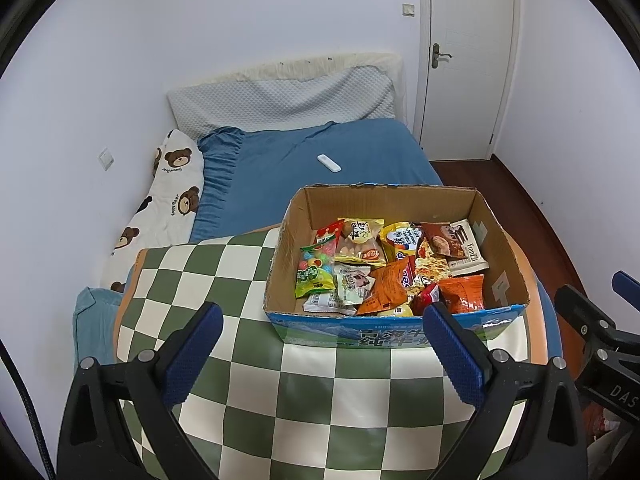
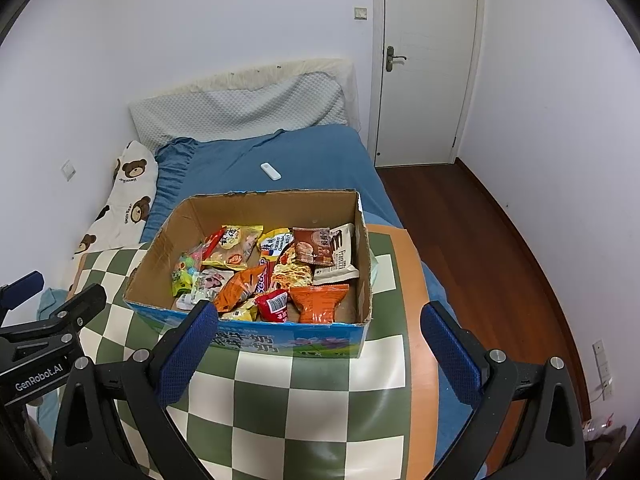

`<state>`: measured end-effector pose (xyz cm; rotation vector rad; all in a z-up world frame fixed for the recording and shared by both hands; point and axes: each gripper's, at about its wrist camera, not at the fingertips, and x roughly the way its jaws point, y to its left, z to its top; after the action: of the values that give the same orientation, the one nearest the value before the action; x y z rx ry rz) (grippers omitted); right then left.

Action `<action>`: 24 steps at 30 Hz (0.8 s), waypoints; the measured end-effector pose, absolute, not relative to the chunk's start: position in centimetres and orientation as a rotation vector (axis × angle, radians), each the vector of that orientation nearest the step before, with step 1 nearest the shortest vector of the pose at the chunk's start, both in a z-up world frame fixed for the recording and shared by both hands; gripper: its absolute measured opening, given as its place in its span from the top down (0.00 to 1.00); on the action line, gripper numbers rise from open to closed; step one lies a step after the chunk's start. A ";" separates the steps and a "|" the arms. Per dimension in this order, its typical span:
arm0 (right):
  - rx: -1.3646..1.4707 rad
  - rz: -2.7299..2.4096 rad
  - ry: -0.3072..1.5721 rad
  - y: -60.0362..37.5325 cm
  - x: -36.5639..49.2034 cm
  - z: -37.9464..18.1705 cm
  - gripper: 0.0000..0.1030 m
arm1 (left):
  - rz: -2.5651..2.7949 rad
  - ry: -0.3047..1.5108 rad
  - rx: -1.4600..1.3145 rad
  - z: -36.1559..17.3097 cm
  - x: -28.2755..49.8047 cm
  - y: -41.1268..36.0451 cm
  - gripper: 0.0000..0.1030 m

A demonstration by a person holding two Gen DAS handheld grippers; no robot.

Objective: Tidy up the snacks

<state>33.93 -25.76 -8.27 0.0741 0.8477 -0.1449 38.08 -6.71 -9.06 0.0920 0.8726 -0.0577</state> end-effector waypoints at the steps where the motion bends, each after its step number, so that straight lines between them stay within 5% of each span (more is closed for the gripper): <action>1: 0.077 -0.144 0.847 -25.8 33.9 -8.3 0.00 | -0.056 0.872 0.095 -9.1 38.1 -6.7 0.00; 24: 0.084 -0.126 0.857 -25.9 33.9 -8.0 0.00 | -0.052 0.879 0.083 -9.2 37.8 -6.5 0.00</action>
<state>33.86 -25.92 -7.97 0.0842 0.8573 -0.1255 37.77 -6.48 -9.21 0.0828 0.8789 -0.0516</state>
